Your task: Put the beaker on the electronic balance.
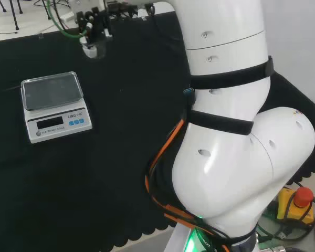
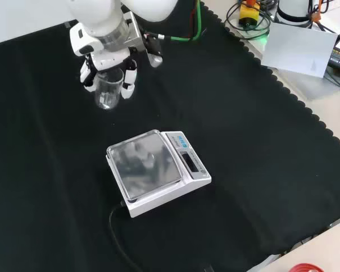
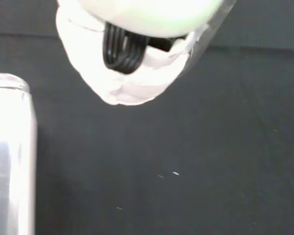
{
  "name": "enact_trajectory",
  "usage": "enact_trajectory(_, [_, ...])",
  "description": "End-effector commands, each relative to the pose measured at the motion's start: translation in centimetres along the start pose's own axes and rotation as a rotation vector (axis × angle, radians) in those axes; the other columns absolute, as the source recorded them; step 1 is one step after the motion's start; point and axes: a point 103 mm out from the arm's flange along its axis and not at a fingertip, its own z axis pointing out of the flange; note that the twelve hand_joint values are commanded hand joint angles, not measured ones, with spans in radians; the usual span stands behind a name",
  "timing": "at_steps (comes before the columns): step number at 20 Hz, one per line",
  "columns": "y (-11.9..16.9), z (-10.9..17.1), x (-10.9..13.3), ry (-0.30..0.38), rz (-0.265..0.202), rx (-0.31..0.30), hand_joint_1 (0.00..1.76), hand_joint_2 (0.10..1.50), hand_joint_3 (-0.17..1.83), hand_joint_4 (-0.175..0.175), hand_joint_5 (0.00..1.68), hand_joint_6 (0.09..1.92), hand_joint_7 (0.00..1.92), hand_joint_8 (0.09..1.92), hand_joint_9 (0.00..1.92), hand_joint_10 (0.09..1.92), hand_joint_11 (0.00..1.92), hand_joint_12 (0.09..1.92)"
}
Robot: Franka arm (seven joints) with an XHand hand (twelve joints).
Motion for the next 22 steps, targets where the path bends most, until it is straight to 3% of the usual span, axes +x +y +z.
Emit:
enact_trajectory(1, [-2.2, -2.1, 10.4, -0.011, -0.126, 0.004, 1.4, 1.03, 0.01, -0.175, 1.06, 0.87, 0.94, 1.16, 1.1, 0.84, 1.32, 0.74])
enact_trajectory(7, [-2.2, 0.1, 13.6, -0.009, -0.179, 0.044, 1.4, 1.03, 0.01, -0.175, 1.06, 0.86, 0.94, 1.16, 1.1, 0.83, 1.32, 0.73])
enact_trajectory(10, [-2.4, 1.7, 13.4, -0.01, -0.175, 0.071, 1.4, 1.03, 0.01, -0.175, 1.06, 0.86, 0.94, 1.16, 1.1, 0.83, 1.32, 0.73])
enact_trajectory(15, [-2.6, 3.6, 12.2, -0.007, -0.176, 0.11, 1.22, 0.99, 0.0, -0.175, 1.24, 0.6, 0.97, 1.13, 1.25, 0.7, 1.34, 0.7])
enact_trajectory(22, [-3.1, 5.6, 12.8, 0.001, -0.198, 0.137, 1.21, 0.98, 0.0, -0.175, 1.25, 0.57, 0.97, 1.12, 1.27, 0.68, 1.34, 0.69])
